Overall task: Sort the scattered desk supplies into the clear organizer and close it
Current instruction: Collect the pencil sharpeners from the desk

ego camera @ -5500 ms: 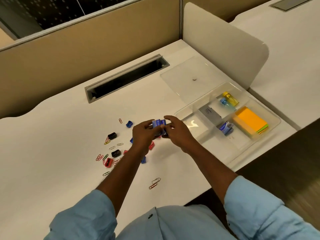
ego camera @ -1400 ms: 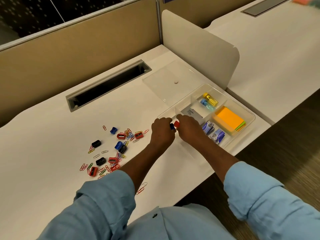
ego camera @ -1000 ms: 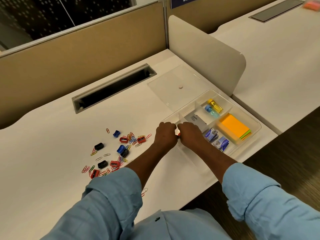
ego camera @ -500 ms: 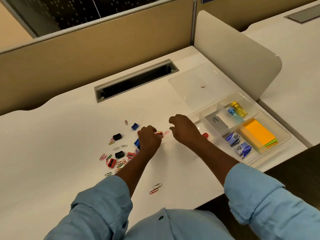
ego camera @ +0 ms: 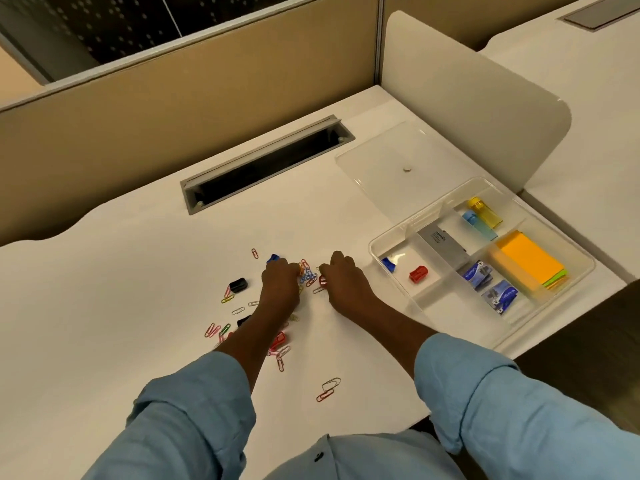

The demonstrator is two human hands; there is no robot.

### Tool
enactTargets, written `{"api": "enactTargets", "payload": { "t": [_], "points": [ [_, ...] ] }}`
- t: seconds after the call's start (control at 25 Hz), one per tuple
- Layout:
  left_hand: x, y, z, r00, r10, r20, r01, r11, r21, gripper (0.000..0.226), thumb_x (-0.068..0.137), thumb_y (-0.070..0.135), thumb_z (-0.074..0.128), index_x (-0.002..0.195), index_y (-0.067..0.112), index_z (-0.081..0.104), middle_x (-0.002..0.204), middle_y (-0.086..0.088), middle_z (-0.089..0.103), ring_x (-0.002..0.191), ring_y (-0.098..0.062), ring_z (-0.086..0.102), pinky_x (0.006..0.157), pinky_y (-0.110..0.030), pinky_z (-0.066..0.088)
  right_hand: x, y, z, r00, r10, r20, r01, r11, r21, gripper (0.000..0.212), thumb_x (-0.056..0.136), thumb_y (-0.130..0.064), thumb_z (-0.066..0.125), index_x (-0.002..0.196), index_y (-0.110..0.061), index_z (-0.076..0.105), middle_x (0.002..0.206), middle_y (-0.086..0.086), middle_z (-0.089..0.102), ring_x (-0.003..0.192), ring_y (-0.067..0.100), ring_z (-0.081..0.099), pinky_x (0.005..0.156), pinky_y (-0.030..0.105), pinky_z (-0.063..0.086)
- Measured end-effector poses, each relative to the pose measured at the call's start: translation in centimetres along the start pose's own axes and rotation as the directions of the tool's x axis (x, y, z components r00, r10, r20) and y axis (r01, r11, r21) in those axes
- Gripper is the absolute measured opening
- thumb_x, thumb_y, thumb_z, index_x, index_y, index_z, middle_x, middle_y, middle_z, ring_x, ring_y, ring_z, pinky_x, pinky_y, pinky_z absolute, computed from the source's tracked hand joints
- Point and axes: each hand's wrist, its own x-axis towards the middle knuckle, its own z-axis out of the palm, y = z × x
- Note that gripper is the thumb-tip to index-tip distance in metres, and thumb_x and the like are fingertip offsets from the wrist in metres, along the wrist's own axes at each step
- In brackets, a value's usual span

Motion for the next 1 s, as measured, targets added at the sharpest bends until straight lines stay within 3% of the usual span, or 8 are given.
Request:
{"api": "enactTargets", "payload": {
  "t": [0.16,0.28,0.36,0.52,0.68,0.84,1.0],
  "points": [
    [0.3,0.5,-0.6,0.988,0.039,-0.152,-0.037,0.999,0.017,0.022,0.082,0.009,0.059,0.104,0.011,0.065,0.100,-0.011,0.065,0.096,-0.028,0.055,0.078,-0.034,0.040,-1.0,0.4,-2.2,0.992,0.073,-0.106,-0.061,0.991,0.118,0.023,0.087,-0.018,0.061,0.109,-0.014,0.056,0.108,0.007,0.057,0.099,0.024,0.055,0.078,0.032,0.048],
    [0.3,3.1,-1.8,0.953,0.023,-0.301,-0.092,0.971,-0.219,0.021,0.088,0.012,0.057,0.107,0.006,0.064,0.104,-0.014,0.066,0.101,-0.032,0.054,0.084,-0.040,0.042,-1.9,2.6,-4.8,0.945,0.176,-0.275,-0.105,0.962,0.252,0.018,0.088,-0.021,0.056,0.104,-0.013,0.060,0.099,0.009,0.061,0.094,0.027,0.057,0.076,0.039,0.052],
    [0.3,5.6,-2.6,0.935,0.089,-0.345,-0.207,0.923,-0.324,0.019,0.088,0.012,0.058,0.104,0.005,0.065,0.103,-0.015,0.067,0.100,-0.033,0.055,0.087,-0.040,0.041,-2.4,4.9,-6.2,0.900,0.260,-0.349,-0.154,0.941,0.303,0.025,0.087,-0.020,0.057,0.110,-0.013,0.060,0.103,0.012,0.062,0.096,0.030,0.058,0.078,0.041,0.053],
    [0.4,10.3,-3.3,0.877,0.334,-0.345,-0.442,0.842,-0.309,0.017,0.089,0.015,0.058,0.099,0.006,0.069,0.096,-0.013,0.069,0.092,-0.030,0.057,0.085,-0.039,0.043,-2.2,9.4,-7.0,0.886,0.408,-0.219,-0.375,0.910,0.178,0.036,0.088,-0.023,0.062,0.123,-0.015,0.056,0.113,0.011,0.063,0.103,0.027,0.061,0.083,0.035,0.051],
    [1.3,13.0,-2.6,0.861,0.471,-0.191,-0.497,0.859,-0.122,0.020,0.092,0.019,0.055,0.104,0.011,0.069,0.103,-0.009,0.068,0.098,-0.026,0.055,0.083,-0.032,0.039,-2.4,11.3,-5.7,0.900,0.423,-0.101,-0.419,0.906,0.065,0.041,0.083,-0.023,0.070,0.121,-0.015,0.057,0.112,0.010,0.065,0.099,0.026,0.063,0.083,0.033,0.051],
    [2.1,14.6,-1.8,0.864,0.493,-0.100,-0.488,0.870,0.066,0.020,0.090,0.020,0.056,0.107,0.013,0.065,0.106,-0.007,0.066,0.105,-0.028,0.053,0.081,-0.033,0.034,-2.6,11.6,-4.7,0.898,0.432,-0.083,-0.426,0.901,0.080,0.044,0.086,-0.026,0.066,0.127,-0.014,0.053,0.121,0.011,0.062,0.108,0.027,0.061,0.091,0.036,0.049],
    [2.0,14.6,-1.3,0.888,0.437,-0.140,-0.447,0.893,-0.050,0.031,0.086,0.025,0.062,0.114,0.012,0.063,0.117,-0.006,0.064,0.110,-0.028,0.050,0.088,-0.037,0.036,-2.7,11.6,-5.0,0.899,0.434,-0.068,-0.425,0.898,0.115,0.045,0.088,-0.025,0.064,0.129,-0.011,0.051,0.125,0.013,0.059,0.112,0.028,0.058,0.095,0.036,0.047]
  ]
}}
